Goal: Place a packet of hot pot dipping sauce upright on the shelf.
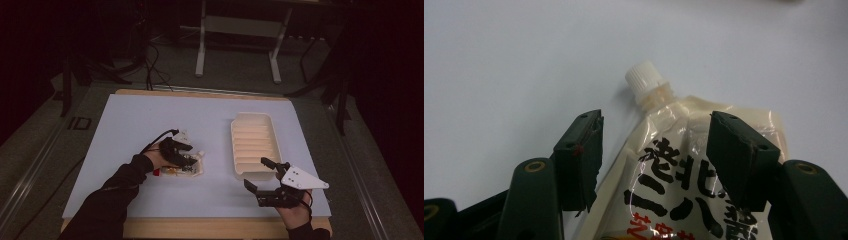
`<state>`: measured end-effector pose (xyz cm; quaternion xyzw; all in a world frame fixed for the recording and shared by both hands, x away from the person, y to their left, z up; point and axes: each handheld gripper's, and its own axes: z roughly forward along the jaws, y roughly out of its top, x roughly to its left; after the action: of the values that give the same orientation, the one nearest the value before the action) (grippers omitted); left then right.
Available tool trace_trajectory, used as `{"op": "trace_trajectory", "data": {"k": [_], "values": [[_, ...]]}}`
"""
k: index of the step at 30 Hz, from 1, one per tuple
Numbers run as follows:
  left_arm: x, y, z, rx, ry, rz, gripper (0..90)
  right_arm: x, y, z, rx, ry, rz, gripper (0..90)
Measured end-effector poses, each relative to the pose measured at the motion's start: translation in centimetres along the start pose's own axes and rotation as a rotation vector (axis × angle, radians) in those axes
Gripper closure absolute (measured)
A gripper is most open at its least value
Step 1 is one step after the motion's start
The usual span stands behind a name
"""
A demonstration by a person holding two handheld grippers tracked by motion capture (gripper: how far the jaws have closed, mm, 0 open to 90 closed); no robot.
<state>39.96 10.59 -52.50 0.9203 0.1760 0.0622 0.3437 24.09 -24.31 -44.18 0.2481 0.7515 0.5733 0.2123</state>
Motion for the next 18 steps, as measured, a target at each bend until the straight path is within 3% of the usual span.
{"op": "trace_trajectory", "data": {"k": [1,2,10,14,18], "values": [[0.0,0.0,0.0,0.000,0.000,0.000,39.9,0.0,0.0,0.0,-0.001,0.000,0.002,12.9],[0.1,0.1,0.3,0.034,-0.016,0.007,43.4,0.0,0.0,0.0,0.000,0.003,0.003,12.9],[0.3,0.5,0.6,0.075,-0.040,-0.014,48.3,0.0,0.0,0.1,0.008,0.007,0.000,13.0],[0.1,1.0,0.6,0.114,-0.033,0.002,51.2,0.0,0.0,0.1,0.011,0.006,-0.003,13.0],[-0.3,1.4,0.6,0.149,-0.027,0.030,62.2,0.1,-0.1,0.2,0.016,0.008,-0.002,13.2]]}}
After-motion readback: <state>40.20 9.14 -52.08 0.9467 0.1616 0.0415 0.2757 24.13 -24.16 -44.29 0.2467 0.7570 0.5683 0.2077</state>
